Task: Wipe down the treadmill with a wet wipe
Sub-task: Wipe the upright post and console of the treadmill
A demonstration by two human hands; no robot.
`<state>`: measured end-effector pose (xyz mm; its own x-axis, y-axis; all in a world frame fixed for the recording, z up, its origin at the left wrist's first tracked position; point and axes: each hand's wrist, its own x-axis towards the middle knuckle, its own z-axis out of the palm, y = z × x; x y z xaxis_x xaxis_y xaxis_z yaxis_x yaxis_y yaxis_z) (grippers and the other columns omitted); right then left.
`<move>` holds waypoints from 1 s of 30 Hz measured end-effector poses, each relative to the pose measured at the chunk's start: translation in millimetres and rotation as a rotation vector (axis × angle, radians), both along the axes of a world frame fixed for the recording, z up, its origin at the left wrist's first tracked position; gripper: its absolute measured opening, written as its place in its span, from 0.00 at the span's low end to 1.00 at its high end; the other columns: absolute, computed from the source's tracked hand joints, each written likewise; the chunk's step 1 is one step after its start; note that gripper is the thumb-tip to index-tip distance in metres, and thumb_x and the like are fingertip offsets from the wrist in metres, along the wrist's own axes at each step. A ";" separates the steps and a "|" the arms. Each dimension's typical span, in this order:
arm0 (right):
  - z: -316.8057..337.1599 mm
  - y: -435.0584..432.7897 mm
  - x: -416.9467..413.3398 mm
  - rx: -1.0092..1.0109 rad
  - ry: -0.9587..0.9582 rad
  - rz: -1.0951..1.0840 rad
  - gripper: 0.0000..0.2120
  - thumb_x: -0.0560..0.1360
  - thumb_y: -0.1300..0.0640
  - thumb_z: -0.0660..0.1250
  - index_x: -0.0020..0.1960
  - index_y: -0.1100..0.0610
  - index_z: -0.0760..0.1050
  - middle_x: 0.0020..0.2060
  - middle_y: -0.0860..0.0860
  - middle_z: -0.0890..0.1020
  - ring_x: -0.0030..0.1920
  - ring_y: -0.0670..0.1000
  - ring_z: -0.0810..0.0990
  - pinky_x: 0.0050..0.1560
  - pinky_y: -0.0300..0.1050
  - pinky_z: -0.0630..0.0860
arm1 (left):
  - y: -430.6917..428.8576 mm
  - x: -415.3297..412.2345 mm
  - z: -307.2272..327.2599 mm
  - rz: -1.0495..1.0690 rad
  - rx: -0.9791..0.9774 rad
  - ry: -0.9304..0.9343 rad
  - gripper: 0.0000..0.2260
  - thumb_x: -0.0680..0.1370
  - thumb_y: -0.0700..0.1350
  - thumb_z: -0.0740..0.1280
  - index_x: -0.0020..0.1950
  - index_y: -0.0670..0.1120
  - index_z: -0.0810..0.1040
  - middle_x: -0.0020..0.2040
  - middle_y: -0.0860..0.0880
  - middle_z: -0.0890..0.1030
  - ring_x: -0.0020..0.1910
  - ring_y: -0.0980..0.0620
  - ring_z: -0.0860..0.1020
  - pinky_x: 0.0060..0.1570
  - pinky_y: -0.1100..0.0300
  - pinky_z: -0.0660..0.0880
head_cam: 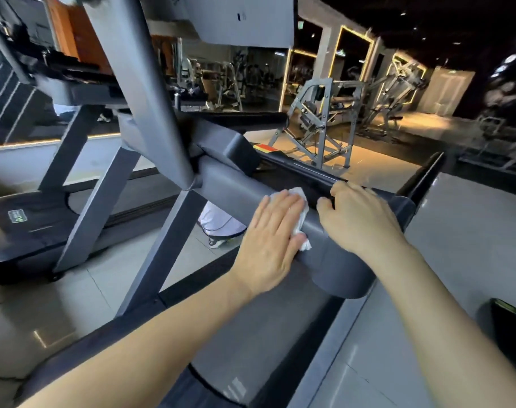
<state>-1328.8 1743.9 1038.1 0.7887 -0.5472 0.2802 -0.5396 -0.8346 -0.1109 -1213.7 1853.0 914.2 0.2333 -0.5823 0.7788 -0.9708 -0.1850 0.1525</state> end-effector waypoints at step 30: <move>-5.6 51.6 26.0 -0.244 0.054 -0.064 0.18 0.82 0.43 0.56 0.48 0.52 0.79 0.43 0.51 0.83 0.46 0.57 0.79 0.52 0.50 0.72 | -18.9 24.8 19.1 0.091 -0.559 1.352 0.34 0.87 0.50 0.56 0.81 0.32 0.42 0.82 0.32 0.40 0.83 0.39 0.41 0.80 0.53 0.41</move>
<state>-1302.7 1795.5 1032.5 0.7720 -0.5181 0.3681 -0.5920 -0.7969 0.1200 -1188.9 1834.2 933.3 0.9721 -0.2280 0.0561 -0.0215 0.1514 0.9882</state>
